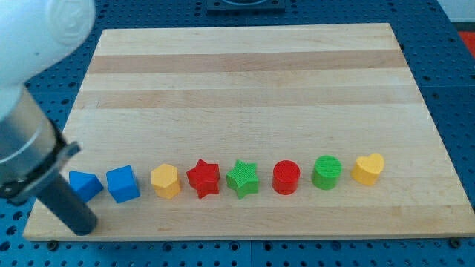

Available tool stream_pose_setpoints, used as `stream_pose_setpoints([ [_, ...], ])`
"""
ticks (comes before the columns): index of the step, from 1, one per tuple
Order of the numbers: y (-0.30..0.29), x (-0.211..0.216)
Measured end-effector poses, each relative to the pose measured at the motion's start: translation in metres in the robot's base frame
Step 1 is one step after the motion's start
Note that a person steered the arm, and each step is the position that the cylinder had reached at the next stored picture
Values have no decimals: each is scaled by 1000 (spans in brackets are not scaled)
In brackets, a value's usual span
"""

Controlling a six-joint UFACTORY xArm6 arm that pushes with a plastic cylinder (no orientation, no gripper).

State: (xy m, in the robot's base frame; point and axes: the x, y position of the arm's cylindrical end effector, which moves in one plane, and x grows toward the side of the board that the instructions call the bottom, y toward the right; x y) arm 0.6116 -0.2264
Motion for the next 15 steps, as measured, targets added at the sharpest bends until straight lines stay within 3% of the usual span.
stream_pose_setpoints([
  [7,-7,-70],
  [10,-36,-77],
  [15,-12,-167],
])
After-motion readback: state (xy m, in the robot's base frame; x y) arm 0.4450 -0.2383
